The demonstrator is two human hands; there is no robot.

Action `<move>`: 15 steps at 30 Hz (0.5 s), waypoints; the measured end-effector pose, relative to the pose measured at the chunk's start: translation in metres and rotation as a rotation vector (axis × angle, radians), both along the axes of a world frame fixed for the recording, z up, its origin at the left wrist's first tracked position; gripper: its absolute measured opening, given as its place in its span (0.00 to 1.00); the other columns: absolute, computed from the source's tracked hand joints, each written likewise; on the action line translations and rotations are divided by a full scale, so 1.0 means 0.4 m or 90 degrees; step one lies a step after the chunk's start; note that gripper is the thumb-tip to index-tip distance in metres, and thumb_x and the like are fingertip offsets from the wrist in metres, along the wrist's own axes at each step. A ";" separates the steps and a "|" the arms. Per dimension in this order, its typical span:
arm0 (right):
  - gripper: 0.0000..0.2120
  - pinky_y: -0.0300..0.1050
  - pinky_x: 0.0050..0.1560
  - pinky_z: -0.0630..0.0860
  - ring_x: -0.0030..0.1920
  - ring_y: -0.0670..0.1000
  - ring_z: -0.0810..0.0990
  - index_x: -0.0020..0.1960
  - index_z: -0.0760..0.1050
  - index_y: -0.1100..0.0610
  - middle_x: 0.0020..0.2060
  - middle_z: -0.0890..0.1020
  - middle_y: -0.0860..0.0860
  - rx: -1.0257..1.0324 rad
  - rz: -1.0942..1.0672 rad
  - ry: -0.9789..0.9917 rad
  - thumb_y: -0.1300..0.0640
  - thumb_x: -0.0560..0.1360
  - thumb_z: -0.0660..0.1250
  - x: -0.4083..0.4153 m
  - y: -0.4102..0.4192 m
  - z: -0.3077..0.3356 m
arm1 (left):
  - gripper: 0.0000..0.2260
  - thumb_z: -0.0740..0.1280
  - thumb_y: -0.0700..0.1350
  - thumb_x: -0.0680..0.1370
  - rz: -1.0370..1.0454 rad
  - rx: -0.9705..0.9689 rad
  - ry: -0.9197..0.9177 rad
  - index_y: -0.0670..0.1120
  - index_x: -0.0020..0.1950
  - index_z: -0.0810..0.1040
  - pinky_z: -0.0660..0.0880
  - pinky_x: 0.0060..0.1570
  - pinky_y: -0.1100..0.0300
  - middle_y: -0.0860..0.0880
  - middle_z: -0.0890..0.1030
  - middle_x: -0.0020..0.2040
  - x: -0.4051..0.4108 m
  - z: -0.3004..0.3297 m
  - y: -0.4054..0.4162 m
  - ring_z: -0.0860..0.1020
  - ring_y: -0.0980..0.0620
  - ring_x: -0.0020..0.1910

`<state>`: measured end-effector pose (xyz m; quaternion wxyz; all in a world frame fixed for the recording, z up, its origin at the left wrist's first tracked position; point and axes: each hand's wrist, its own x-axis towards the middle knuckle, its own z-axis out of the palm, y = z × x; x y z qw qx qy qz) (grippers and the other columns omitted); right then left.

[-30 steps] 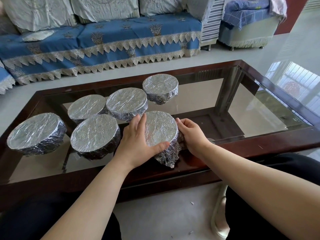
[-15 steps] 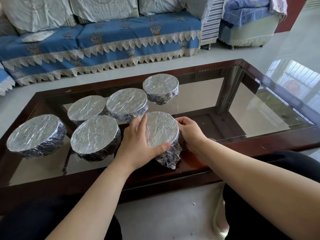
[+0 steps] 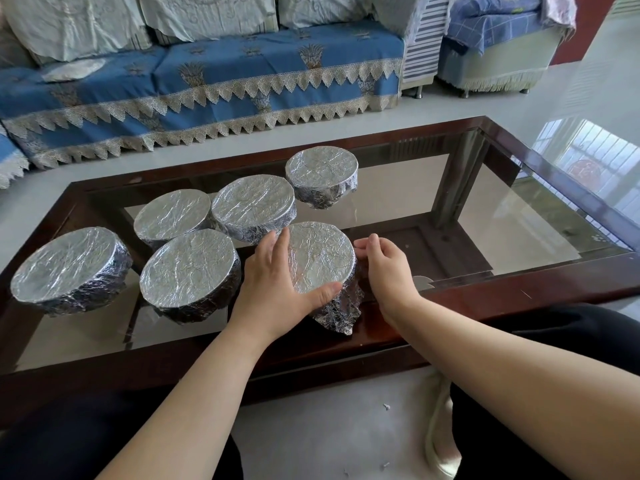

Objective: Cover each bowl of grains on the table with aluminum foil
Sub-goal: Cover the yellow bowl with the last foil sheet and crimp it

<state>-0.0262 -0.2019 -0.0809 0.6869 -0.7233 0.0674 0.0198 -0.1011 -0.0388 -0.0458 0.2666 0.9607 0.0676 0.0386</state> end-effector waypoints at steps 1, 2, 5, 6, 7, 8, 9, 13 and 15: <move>0.16 0.49 0.55 0.77 0.46 0.46 0.82 0.49 0.79 0.53 0.41 0.84 0.46 0.006 0.005 -0.009 0.47 0.82 0.56 -0.011 0.001 -0.008 | 0.58 0.58 0.79 0.58 0.003 0.000 -0.003 0.51 0.81 0.44 0.56 0.75 0.49 0.49 0.49 0.80 -0.001 0.000 0.000 0.51 0.46 0.78; 0.17 0.51 0.54 0.77 0.45 0.47 0.82 0.50 0.78 0.52 0.42 0.84 0.47 0.003 0.019 -0.024 0.43 0.82 0.55 -0.023 0.003 -0.015 | 0.58 0.58 0.79 0.59 0.008 0.001 -0.005 0.51 0.81 0.45 0.56 0.75 0.49 0.48 0.49 0.80 -0.002 -0.001 -0.001 0.52 0.46 0.78; 0.20 0.60 0.46 0.79 0.37 0.50 0.80 0.52 0.74 0.48 0.38 0.81 0.48 0.014 0.084 -0.056 0.34 0.75 0.58 -0.062 0.009 -0.032 | 0.58 0.58 0.79 0.59 0.022 0.005 -0.012 0.50 0.81 0.46 0.56 0.74 0.49 0.47 0.50 0.80 -0.003 -0.003 -0.007 0.53 0.44 0.77; 0.17 0.61 0.46 0.79 0.36 0.49 0.79 0.52 0.73 0.47 0.38 0.80 0.47 0.030 0.087 -0.060 0.35 0.75 0.60 -0.069 0.010 -0.038 | 0.58 0.59 0.79 0.59 0.024 0.004 -0.014 0.50 0.81 0.46 0.56 0.74 0.48 0.47 0.50 0.80 -0.004 -0.004 -0.008 0.53 0.44 0.77; 0.13 0.60 0.47 0.78 0.38 0.48 0.79 0.52 0.72 0.47 0.38 0.80 0.46 0.035 0.082 -0.063 0.39 0.76 0.62 -0.073 0.011 -0.041 | 0.58 0.59 0.78 0.59 0.026 0.003 -0.014 0.50 0.81 0.46 0.56 0.75 0.48 0.47 0.50 0.80 -0.006 -0.005 -0.009 0.53 0.44 0.78; 0.08 0.58 0.50 0.78 0.40 0.47 0.79 0.51 0.72 0.48 0.39 0.80 0.46 0.034 0.070 -0.066 0.44 0.79 0.63 -0.074 0.010 -0.042 | 0.58 0.60 0.78 0.60 0.028 0.003 -0.014 0.50 0.81 0.46 0.56 0.75 0.48 0.47 0.50 0.80 -0.007 -0.005 -0.010 0.52 0.45 0.78; 0.04 0.57 0.52 0.78 0.42 0.47 0.80 0.51 0.72 0.49 0.41 0.81 0.47 0.035 0.058 -0.064 0.49 0.80 0.63 -0.073 0.008 -0.040 | 0.57 0.60 0.78 0.60 0.029 0.003 -0.014 0.50 0.81 0.46 0.56 0.75 0.48 0.47 0.49 0.80 -0.008 -0.005 -0.009 0.52 0.45 0.78; 0.05 0.55 0.49 0.78 0.41 0.50 0.80 0.48 0.73 0.52 0.41 0.82 0.52 0.077 0.047 -0.018 0.51 0.79 0.65 -0.067 0.011 -0.025 | 0.57 0.59 0.78 0.60 0.035 0.001 -0.009 0.49 0.81 0.47 0.55 0.74 0.50 0.48 0.48 0.80 -0.011 0.003 -0.014 0.51 0.46 0.78; 0.07 0.56 0.47 0.78 0.40 0.51 0.78 0.47 0.74 0.54 0.42 0.82 0.56 0.090 0.038 0.005 0.51 0.79 0.65 -0.066 0.017 -0.019 | 0.56 0.59 0.77 0.60 0.041 0.007 -0.001 0.49 0.80 0.50 0.55 0.74 0.50 0.48 0.48 0.80 -0.014 0.009 -0.020 0.51 0.46 0.77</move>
